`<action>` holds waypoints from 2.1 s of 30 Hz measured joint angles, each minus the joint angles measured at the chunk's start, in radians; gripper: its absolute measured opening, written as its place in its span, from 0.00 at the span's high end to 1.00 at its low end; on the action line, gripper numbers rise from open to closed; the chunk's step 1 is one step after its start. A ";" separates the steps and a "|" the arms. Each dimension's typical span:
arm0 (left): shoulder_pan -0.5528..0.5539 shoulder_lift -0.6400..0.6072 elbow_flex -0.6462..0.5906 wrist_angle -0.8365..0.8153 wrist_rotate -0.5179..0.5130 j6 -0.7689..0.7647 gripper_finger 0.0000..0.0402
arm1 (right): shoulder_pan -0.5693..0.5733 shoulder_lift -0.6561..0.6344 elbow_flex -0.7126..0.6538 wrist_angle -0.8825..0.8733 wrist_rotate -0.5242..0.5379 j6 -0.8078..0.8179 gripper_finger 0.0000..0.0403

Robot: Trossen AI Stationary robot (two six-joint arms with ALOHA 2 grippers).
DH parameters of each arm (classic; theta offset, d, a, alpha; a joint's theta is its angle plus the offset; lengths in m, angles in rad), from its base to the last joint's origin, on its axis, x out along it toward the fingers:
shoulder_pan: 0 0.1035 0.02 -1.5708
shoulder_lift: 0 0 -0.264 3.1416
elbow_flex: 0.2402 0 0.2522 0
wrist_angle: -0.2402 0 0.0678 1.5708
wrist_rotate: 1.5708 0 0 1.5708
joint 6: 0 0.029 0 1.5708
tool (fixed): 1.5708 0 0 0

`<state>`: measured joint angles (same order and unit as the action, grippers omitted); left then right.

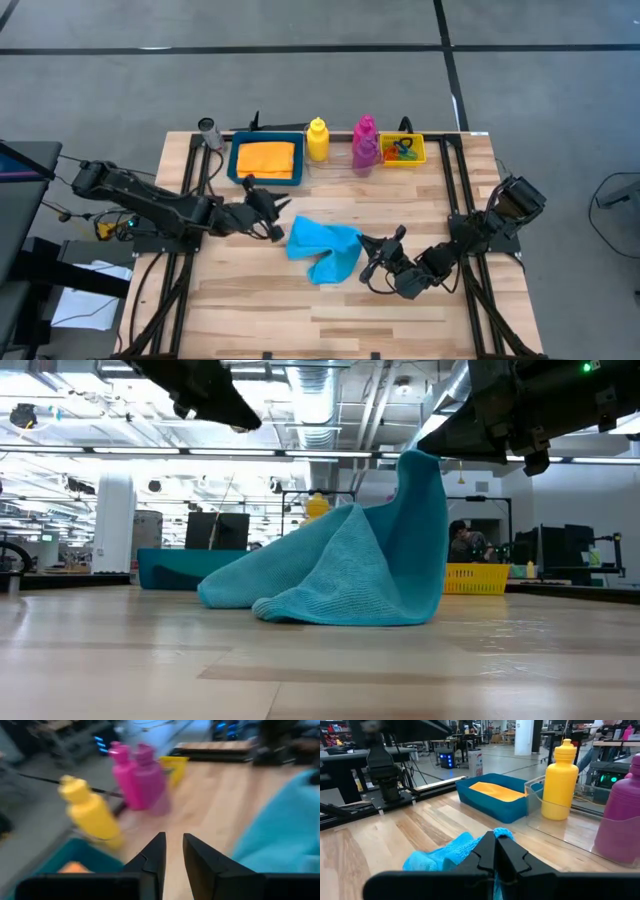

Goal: Pick & Place Sports Items
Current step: Fold the blue towel

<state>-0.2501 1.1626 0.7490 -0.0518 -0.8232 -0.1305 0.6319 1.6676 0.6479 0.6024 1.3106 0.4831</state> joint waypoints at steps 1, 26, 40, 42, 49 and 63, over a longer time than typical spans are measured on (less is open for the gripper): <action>0.000 -0.009 0.000 -0.002 0.035 -0.024 0.84 | 0.000 0.000 0.000 0.000 0.001 0.000 1.00; 0.000 0.491 -0.001 -0.082 0.256 0.126 0.52 | -0.040 0.000 0.000 0.003 -0.081 0.000 1.00; -0.066 0.544 -0.001 0.098 0.505 -0.055 0.26 | -0.040 0.000 0.000 0.000 -0.084 0.000 1.00; -0.080 0.556 -0.001 0.097 0.480 -0.052 0.26 | -0.040 0.000 0.000 0.000 -0.084 0.000 1.00; -0.084 0.550 -0.001 0.097 0.346 -0.050 0.26 | -0.040 0.000 0.000 0.000 -0.084 0.000 1.00; -0.056 0.549 -0.001 0.144 0.167 -0.069 0.26 | -0.040 0.000 0.000 -0.001 -0.084 0.000 1.00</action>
<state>-0.3065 1.7119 0.7483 0.0918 -0.6558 -0.1993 0.5922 1.6680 0.6479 0.6014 1.2263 0.4834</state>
